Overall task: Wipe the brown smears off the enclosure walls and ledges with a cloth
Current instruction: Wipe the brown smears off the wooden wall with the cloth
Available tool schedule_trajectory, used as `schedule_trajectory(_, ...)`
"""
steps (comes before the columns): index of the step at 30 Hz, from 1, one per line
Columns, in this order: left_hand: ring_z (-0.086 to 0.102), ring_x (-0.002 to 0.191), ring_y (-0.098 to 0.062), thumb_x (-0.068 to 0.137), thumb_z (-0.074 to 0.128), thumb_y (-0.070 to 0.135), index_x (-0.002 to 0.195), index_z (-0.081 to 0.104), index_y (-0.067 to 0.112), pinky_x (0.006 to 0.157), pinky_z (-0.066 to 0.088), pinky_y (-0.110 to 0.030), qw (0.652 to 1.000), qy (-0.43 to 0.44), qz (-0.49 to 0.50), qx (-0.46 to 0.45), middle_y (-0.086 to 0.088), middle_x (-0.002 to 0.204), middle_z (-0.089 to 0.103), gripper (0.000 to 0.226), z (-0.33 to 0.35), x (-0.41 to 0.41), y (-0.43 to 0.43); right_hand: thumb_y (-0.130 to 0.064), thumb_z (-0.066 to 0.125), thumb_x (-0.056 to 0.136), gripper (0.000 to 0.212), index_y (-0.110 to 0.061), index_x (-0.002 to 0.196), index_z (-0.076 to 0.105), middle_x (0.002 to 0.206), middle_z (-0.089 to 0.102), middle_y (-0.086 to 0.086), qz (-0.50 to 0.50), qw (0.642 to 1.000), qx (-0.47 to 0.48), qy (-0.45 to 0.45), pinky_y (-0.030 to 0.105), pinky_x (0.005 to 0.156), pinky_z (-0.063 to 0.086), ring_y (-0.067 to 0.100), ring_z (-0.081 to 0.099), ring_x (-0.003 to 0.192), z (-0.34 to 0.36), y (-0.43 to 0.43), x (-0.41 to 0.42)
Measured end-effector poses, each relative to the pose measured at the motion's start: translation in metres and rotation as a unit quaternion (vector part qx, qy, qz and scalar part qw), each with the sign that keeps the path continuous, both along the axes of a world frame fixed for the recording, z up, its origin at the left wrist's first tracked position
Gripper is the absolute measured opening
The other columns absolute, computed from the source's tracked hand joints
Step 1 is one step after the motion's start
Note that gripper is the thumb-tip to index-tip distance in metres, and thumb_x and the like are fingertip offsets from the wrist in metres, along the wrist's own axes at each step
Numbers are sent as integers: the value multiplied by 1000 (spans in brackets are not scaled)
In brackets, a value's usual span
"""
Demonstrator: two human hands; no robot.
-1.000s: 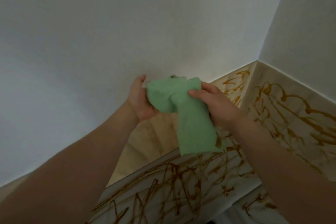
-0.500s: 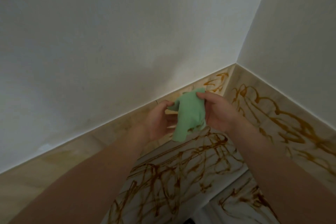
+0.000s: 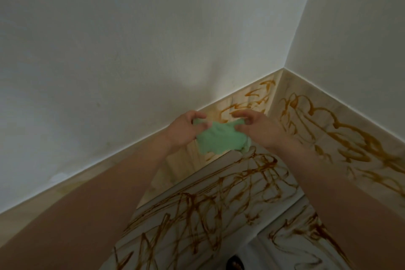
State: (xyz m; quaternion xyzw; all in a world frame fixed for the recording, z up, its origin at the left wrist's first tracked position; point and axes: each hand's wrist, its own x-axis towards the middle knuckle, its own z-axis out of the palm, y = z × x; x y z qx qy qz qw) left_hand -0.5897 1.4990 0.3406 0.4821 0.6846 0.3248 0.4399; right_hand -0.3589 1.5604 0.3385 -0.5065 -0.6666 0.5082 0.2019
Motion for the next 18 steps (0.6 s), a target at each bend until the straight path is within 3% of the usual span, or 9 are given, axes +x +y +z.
schedule_trajectory(3, 57, 125, -22, 93, 73, 20, 146, 51, 17, 94, 41, -21, 965, 238, -109, -24, -5, 140, 57, 58, 4, -1, 4, -20, 70, 95, 42, -22, 137, 65, 121, 66, -8, 87, 987, 75, -114, 12, 76, 43, 4, 61, 102, 1, 0, 0)
schedule_trajectory(5, 57, 126, -26, 93, 68, 14, 142, 55, 13, 89, 38, -20, 949, 297, -110, -9, -9, 139, 59, 50, 4, -3, 8, -24, 71, 94, 31, -20, 125, 71, 110, 62, -10, 97, 969, 143, -177, 20, 77, 40, 9, 58, 104, -1, -1, 0)
schedule_trajectory(7, 62, 115, -25, 91, 69, 13, 129, 63, 12, 84, 41, -21, 948, 308, -79, 11, -9, 127, 65, 39, 4, -9, 10, -27, 74, 92, 20, -21, 111, 73, 102, 61, -10, 80, 968, 163, -173, 19, 69, 40, 14, 62, 101, -5, -1, 2)
schedule_trajectory(11, 58, 88, -16, 87, 73, 13, 109, 70, 14, 60, 38, -19, 958, 285, -31, 20, -2, 99, 66, 23, 2, -20, 12, -31, 79, 86, 19, -23, 94, 65, 110, 53, -6, 98, 972, 145, -159, 20, 74, 43, 12, 56, 98, -7, 0, 8)
schedule_trajectory(13, 58, 80, -14, 87, 74, 13, 98, 71, 15, 55, 39, -16, 975, 219, 1, 39, 2, 86, 64, 12, 3, -21, 12, -26, 78, 84, 19, -20, 87, 60, 112, 60, -5, 121, 980, 107, -113, 32, 88, 52, 16, 60, 106, -5, 0, 9)
schedule_trajectory(15, 56, 74, -12, 90, 71, 13, 89, 71, 16, 57, 42, -17, 988, 141, 19, 59, 3, 78, 62, 3, 4, -22, 11, -24, 75, 83, 19, -18, 82, 57, 110, 70, -7, 130, 987, 72, -68, 46, 96, 55, 17, 66, 108, -2, -1, 13)
schedule_trajectory(18, 54, 79, -14, 94, 60, 23, 90, 68, 17, 71, 45, -30, 994, 49, 21, 94, 4, 81, 60, 10, 13, -21, 9, -22, 74, 79, 23, -16, 79, 52, 88, 69, -11, 148, 987, -23, 55, 39, 91, 59, 12, 71, 92, 1, 1, 18)
